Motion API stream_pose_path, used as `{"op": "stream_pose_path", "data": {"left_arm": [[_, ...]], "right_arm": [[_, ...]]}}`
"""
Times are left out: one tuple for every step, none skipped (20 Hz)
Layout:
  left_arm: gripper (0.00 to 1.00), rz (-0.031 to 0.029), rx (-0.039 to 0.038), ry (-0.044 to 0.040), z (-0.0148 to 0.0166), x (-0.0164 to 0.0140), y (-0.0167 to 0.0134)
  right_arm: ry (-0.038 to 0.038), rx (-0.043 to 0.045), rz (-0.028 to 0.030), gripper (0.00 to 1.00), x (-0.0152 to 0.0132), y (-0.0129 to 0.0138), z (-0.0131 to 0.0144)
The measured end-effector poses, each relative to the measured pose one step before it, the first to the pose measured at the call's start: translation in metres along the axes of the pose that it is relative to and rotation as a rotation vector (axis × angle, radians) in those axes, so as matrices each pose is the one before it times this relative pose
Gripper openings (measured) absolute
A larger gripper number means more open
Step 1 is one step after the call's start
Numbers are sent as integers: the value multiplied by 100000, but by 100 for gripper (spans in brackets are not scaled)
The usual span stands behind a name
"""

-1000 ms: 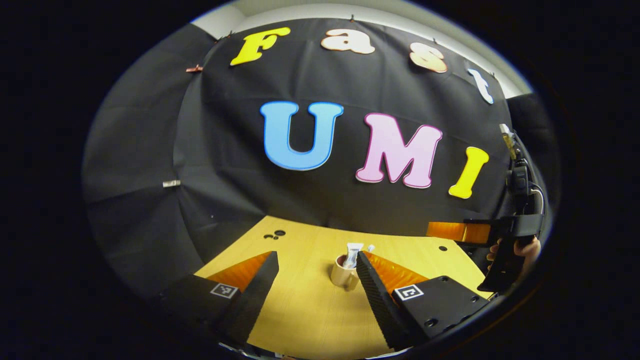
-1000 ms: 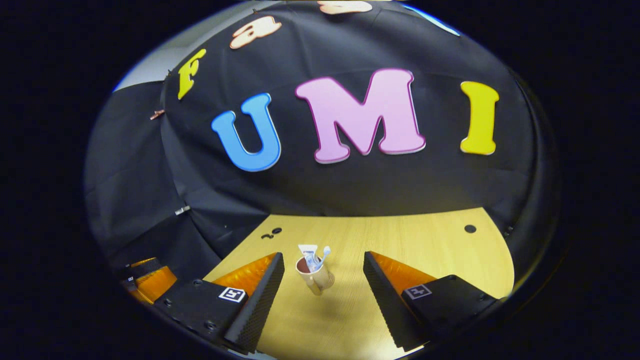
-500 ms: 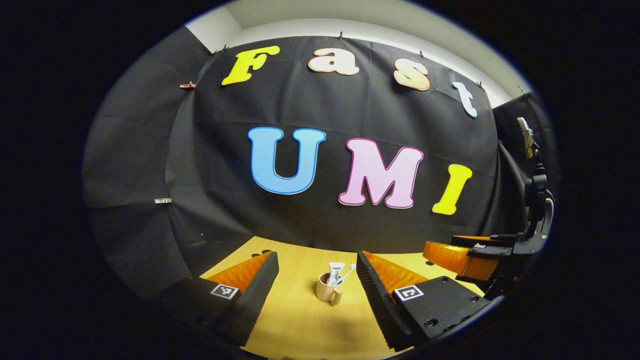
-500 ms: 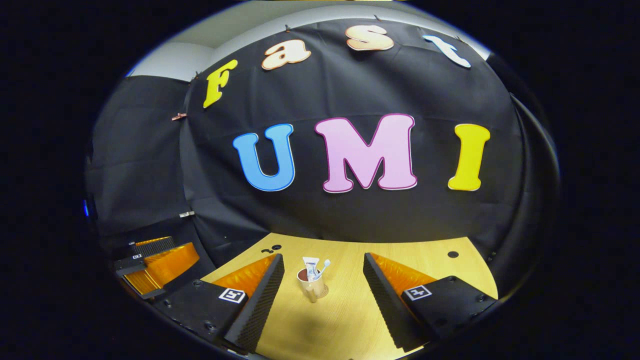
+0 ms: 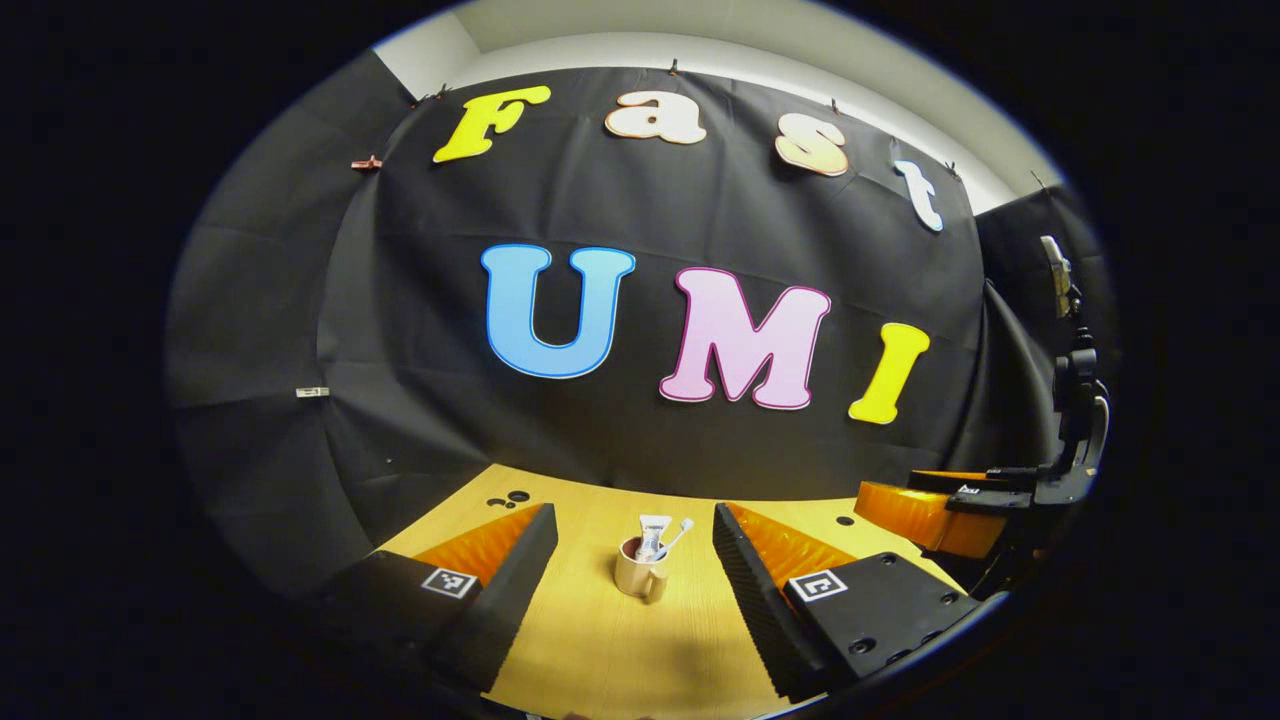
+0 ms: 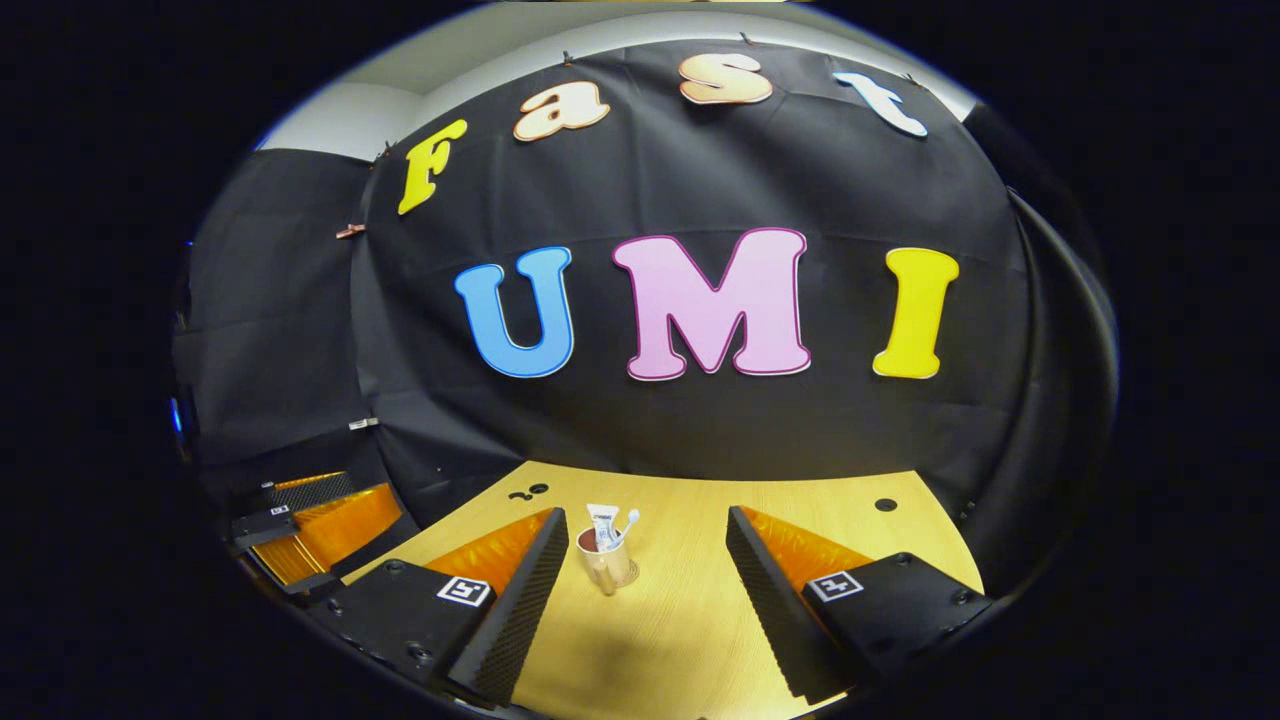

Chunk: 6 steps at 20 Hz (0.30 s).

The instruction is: Put the toothbrush and toothpaste on the desktop into the cup, then pick up the cup and place it on the coaster on the desktop.

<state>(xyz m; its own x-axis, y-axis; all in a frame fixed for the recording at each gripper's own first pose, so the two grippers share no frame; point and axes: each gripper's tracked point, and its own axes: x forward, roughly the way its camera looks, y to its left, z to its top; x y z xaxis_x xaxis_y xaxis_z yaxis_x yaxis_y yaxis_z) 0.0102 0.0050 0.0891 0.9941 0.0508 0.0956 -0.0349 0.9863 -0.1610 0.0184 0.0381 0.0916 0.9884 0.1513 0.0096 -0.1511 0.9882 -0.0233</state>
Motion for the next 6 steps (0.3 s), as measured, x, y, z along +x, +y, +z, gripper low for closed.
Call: {"op": "stream_pose_path", "data": {"left_arm": [[98,-208,-344,95,20,-1,-111],[98,-193,-367,262,-79,54,-204],[97,-70,-173,193,-74,-64,26],[98,56,-46,153,-115,-4,23],[98,163,-80,320,-68,-35,18],[98,205,-206,300,-197,-41,63]], "right_arm": [[960,1429,98,98,-115,-121,-239],[989,1065,58,98,28,-81,-267],[531,231,-314,98,19,-231,-246],[634,-135,-362,98,-32,-366,-130],[713,-84,25,98,35,19,-203],[606,244,272,98,41,123,-172]]}}
